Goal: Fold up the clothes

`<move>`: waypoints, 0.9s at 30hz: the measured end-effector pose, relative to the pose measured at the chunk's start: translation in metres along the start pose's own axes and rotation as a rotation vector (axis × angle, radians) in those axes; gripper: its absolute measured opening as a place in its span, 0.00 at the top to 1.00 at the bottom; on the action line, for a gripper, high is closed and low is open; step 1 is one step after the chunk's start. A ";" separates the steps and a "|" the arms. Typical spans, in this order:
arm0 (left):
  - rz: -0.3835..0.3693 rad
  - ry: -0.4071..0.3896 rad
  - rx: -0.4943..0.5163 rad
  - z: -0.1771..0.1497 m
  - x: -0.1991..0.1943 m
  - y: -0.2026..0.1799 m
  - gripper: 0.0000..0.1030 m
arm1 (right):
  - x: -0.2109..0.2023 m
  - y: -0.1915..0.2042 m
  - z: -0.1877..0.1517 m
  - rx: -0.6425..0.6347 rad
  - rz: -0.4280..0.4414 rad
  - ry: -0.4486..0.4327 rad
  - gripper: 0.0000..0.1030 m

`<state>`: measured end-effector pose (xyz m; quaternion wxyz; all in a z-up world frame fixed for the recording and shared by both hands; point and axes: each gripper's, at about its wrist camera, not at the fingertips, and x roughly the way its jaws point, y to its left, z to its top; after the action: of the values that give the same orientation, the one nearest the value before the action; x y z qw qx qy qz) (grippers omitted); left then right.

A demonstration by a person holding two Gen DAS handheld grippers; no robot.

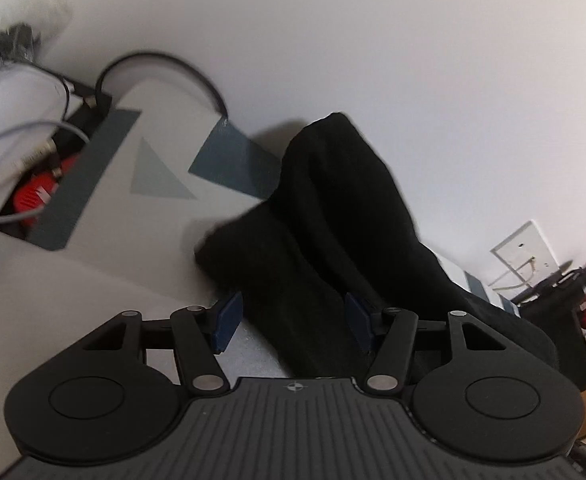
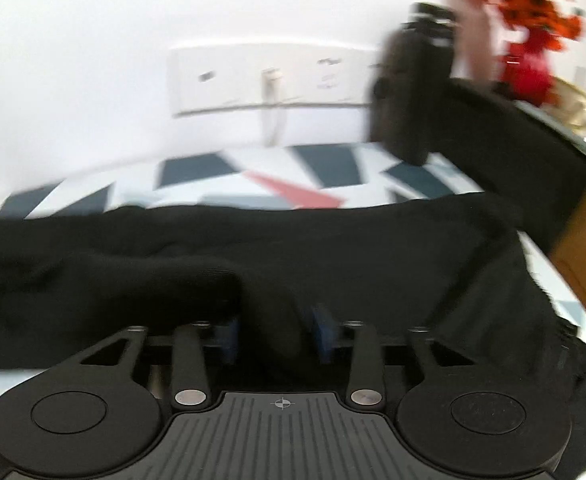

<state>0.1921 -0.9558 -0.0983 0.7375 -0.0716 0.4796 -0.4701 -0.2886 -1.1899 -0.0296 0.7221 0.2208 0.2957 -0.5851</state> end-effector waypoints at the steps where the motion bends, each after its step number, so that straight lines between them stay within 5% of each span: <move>1: 0.011 0.009 -0.022 0.001 0.005 0.002 0.45 | -0.001 0.001 0.002 0.012 -0.014 -0.001 0.47; 6: -0.014 0.009 -0.096 0.001 0.017 0.007 0.45 | -0.010 0.009 -0.012 -0.089 -0.004 -0.008 0.34; 8: -0.017 0.009 -0.108 0.001 0.020 0.008 0.67 | -0.005 0.006 -0.016 -0.089 -0.004 0.020 0.34; 9: -0.017 0.013 -0.121 0.002 0.022 0.009 0.93 | -0.003 0.004 -0.018 -0.088 -0.004 0.034 0.34; 14: -0.044 -0.082 -0.123 -0.003 -0.001 0.004 0.93 | -0.003 -0.002 -0.020 -0.063 -0.002 0.054 0.38; 18: -0.082 -0.192 -0.099 0.004 -0.053 -0.006 0.93 | -0.001 0.003 -0.015 -0.096 0.052 0.059 0.71; 21: -0.114 -0.282 -0.106 0.007 -0.101 -0.007 0.93 | -0.011 0.007 -0.010 -0.104 0.077 0.011 0.82; 27: -0.113 -0.339 -0.138 -0.012 -0.166 0.004 0.93 | -0.046 -0.002 0.001 -0.077 0.132 -0.106 0.85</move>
<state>0.1691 -0.8226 -0.0005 0.7734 -0.2269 0.3749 -0.4581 -0.2972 -1.1580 0.0024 0.7818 0.1805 0.2642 -0.5351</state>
